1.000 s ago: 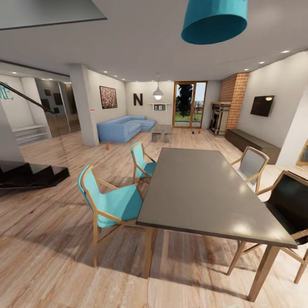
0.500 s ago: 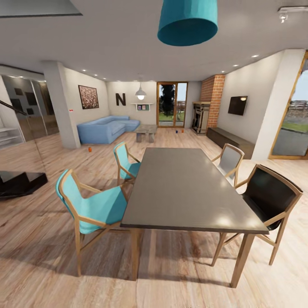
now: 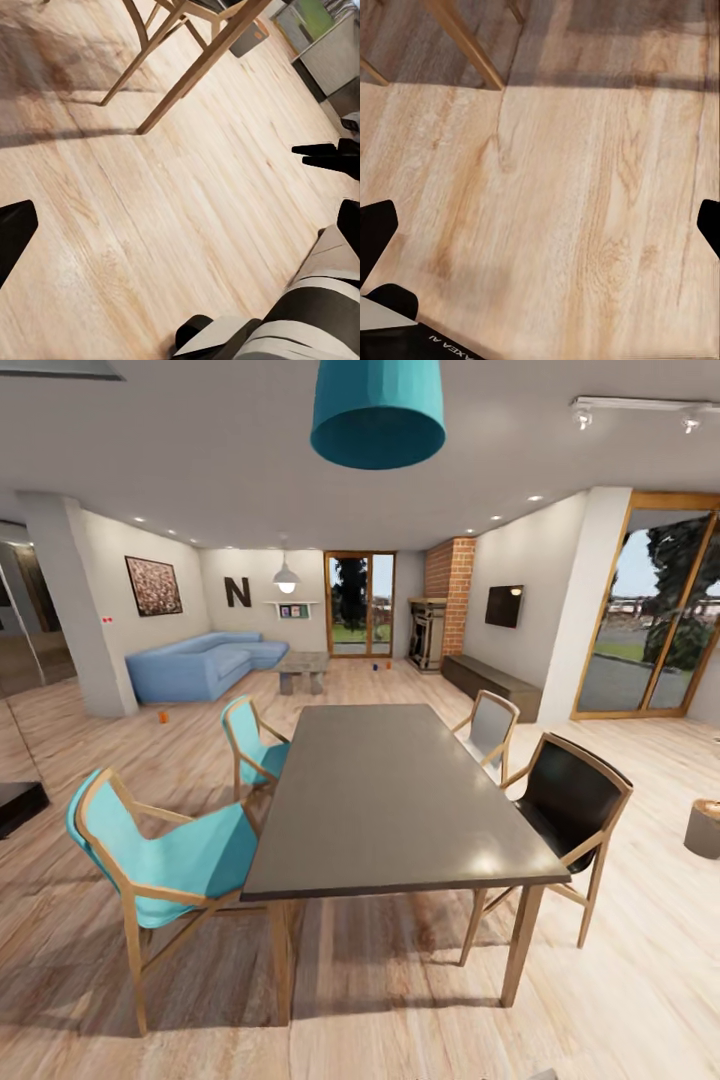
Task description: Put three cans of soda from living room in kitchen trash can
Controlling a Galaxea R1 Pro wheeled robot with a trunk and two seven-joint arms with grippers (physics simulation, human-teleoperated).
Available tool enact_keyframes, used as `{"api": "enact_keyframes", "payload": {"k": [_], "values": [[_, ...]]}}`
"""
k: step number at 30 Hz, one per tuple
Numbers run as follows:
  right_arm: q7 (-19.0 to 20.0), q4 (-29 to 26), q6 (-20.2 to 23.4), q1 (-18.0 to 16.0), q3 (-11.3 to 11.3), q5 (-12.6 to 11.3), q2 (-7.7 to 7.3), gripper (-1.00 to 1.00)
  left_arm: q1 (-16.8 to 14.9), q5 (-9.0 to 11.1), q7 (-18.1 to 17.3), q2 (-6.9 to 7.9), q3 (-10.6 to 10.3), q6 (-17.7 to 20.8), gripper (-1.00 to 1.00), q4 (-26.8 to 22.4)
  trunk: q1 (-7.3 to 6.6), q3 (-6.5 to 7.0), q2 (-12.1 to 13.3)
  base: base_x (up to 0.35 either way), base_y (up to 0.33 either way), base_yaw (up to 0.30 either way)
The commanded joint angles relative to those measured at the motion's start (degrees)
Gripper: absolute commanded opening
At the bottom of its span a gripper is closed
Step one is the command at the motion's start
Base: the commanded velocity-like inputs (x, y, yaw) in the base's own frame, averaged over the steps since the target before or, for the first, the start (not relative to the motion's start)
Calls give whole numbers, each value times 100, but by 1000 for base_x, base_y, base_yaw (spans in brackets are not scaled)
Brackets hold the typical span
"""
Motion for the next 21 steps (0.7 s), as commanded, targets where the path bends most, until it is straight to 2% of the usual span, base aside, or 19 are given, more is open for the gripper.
{"api": "enact_keyframes", "payload": {"k": [1,8,21], "values": [[0,0,0,0,0,0,0,100,0,0,0,0,-1,0,100,0,0,0,0,0,0,-248],[-15,0,-1,0,0,0,3,100,0,0,0,0,-9,4,100,1,0,0,0,96,0,-90],[-16,0,-10,0,0,0,1,100,0,0,0,0,-21,8,100,3,0,0,0,299,0,-9]]}}
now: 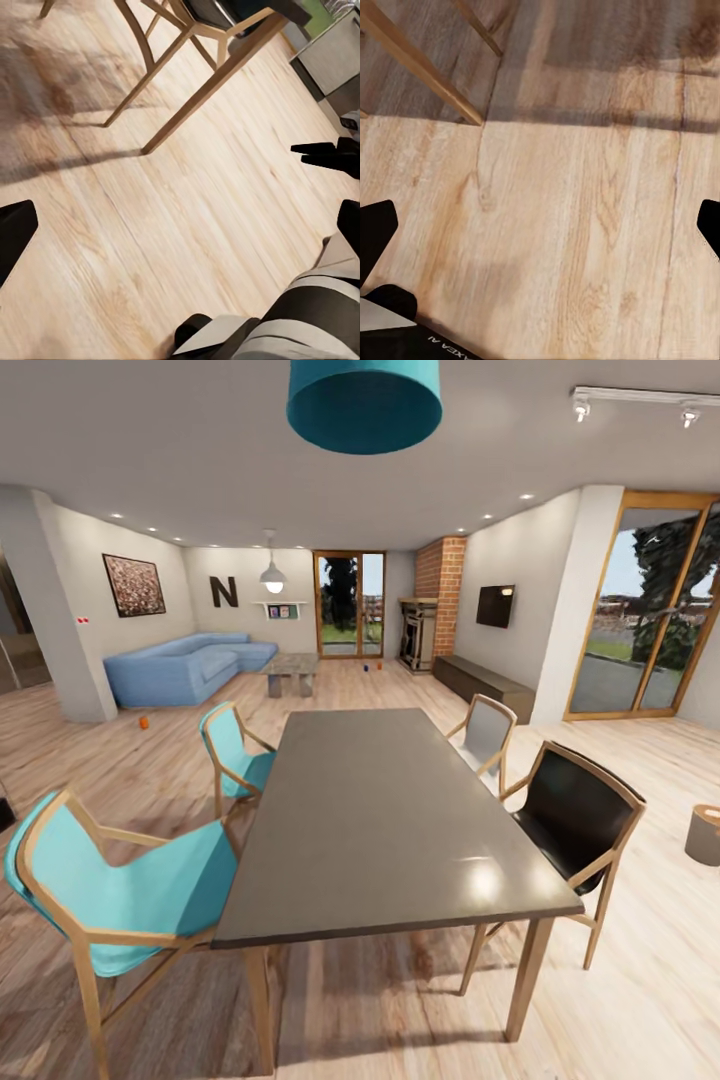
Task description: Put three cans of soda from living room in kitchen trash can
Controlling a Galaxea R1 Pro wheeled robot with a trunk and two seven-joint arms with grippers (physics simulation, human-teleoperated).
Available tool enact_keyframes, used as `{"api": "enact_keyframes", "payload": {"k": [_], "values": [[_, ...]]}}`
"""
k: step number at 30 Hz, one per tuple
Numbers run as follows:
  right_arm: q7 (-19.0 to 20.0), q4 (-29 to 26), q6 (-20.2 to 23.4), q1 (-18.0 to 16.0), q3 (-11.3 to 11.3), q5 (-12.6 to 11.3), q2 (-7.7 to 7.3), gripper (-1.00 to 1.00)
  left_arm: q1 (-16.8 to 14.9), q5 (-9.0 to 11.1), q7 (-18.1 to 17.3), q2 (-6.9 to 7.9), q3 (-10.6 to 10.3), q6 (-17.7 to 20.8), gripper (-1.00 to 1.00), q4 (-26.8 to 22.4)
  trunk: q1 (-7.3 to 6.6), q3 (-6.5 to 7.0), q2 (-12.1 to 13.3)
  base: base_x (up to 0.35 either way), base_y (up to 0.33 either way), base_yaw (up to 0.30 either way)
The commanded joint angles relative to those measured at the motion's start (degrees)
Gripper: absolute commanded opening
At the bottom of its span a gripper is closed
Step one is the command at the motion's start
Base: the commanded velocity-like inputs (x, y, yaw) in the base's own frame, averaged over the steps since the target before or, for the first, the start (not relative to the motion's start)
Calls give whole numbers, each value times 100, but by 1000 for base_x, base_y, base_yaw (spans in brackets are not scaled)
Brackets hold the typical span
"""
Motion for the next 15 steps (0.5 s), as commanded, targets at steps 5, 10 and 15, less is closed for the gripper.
{"api": "enact_keyframes", "payload": {"k": [5,10,15], "values": [[5,0,0,0,0,0,0,100,0,0,0,0,7,0,100,0,0,9,0,76,0,-148],[8,0,0,0,0,0,0,100,0,0,0,0,8,0,100,-1,0,24,0,15,0,-232],[14,0,0,0,0,0,-1,100,0,0,0,0,9,0,100,-1,0,39,0,5,0,-247]]}}
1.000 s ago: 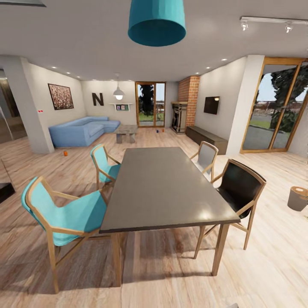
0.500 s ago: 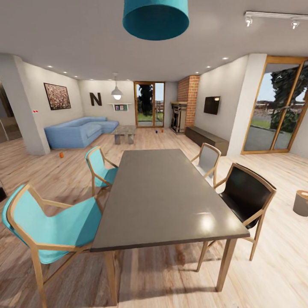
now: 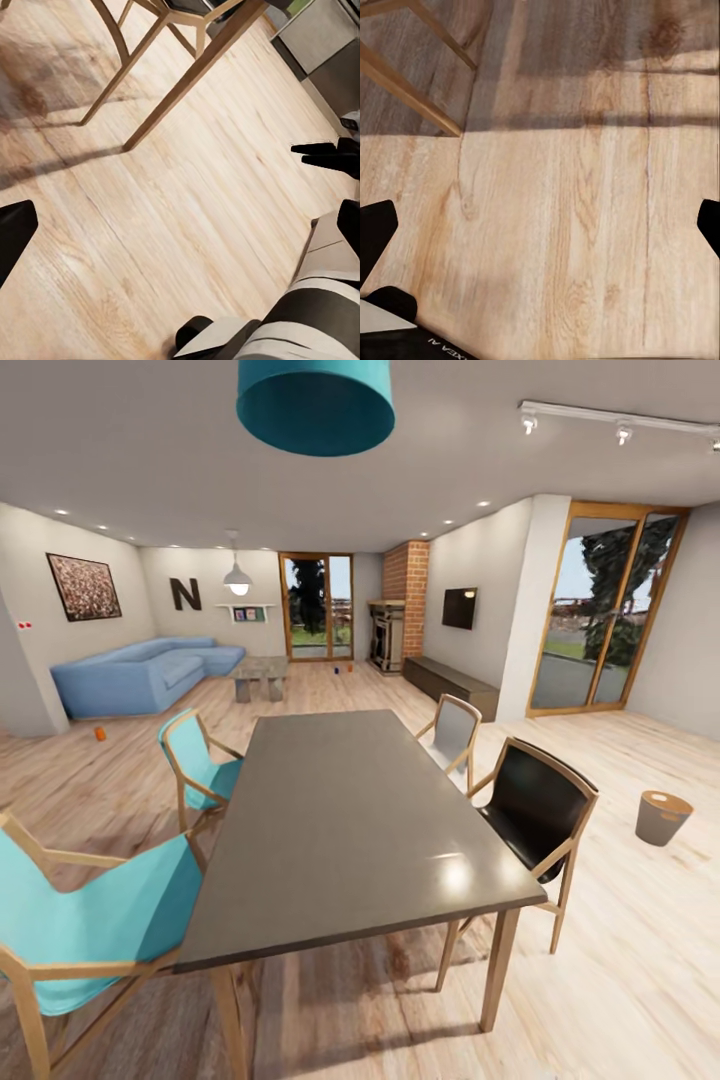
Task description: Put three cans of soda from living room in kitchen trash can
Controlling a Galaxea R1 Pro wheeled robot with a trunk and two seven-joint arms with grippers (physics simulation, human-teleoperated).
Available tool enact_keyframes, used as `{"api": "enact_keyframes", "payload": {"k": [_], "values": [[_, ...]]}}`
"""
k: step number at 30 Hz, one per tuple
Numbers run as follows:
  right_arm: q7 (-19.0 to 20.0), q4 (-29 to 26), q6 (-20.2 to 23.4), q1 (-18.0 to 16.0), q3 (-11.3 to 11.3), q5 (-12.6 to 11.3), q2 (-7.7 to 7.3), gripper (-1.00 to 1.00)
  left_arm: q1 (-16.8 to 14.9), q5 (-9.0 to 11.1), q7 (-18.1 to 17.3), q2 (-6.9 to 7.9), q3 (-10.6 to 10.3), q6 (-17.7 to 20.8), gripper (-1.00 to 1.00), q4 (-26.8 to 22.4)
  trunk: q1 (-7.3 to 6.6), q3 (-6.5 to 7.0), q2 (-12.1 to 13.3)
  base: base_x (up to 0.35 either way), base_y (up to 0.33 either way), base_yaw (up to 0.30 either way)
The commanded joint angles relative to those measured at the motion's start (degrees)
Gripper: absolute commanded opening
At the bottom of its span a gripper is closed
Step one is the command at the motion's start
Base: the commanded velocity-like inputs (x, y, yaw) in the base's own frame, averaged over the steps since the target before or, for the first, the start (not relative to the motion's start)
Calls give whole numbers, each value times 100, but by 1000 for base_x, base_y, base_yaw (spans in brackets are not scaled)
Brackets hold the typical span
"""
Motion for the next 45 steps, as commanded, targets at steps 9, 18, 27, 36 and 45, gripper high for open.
{"api": "enact_keyframes", "payload": {"k": [9,18,27,36,45], "values": [[2,0,1,0,0,0,0,100,0,0,0,0,0,0,100,0,0,30,0,1,0,-253],[2,0,0,0,0,0,2,100,0,0,0,0,0,-1,100,-2,0,60,0,0,0,-254],[2,0,0,0,0,0,3,100,0,0,0,0,0,0,100,-2,0,90,0,0,0,-254],[2,0,0,0,0,0,2,100,0,0,0,0,0,0,100,-3,0,120,0,0,0,-254],[1,0,0,0,0,0,4,100,0,0,0,0,0,0,100,-4,0,149,0,0,0,-254]]}}
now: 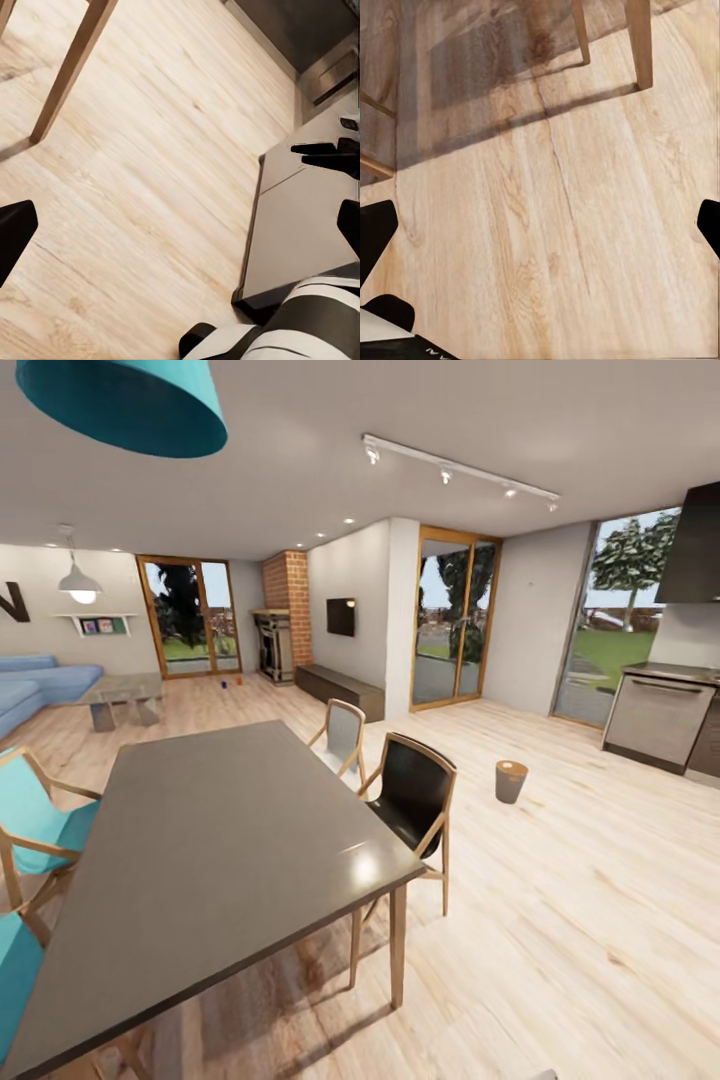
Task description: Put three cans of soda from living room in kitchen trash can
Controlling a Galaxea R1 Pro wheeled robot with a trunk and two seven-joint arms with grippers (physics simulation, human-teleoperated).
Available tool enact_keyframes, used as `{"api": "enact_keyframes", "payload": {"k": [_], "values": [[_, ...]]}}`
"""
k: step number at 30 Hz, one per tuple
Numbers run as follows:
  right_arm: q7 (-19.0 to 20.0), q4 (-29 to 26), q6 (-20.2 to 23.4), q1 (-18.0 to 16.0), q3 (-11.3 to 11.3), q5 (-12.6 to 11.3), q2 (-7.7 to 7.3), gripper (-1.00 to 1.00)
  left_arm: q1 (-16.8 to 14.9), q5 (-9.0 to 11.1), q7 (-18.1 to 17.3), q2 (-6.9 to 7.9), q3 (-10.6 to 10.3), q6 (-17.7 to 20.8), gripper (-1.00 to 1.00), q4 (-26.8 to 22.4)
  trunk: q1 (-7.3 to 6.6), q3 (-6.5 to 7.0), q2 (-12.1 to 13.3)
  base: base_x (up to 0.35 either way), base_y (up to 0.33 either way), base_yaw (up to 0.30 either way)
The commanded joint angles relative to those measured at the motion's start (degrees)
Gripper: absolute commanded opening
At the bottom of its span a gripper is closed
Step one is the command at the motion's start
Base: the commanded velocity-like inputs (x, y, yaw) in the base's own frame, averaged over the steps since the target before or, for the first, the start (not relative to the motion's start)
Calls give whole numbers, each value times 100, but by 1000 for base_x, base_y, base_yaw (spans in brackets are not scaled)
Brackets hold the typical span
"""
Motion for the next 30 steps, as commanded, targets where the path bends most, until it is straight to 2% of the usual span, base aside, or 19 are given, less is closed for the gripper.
{"api": "enact_keyframes", "payload": {"k": [1,7,19,30], "values": [[0,0,0,0,0,0,0,100,0,0,0,0,0,0,100,0,0,3,0,0,0,-254],[-1,0,0,0,0,0,-2,100,0,0,0,0,0,-1,100,0,0,23,0,0,0,-242],[-17,0,0,0,1,0,4,100,0,0,0,0,-8,0,100,3,0,28,0,212,141,-38],[-17,0,0,0,4,0,4,100,0,0,0,0,0,0,100,4,0,51,0,28,18,-233]]}}
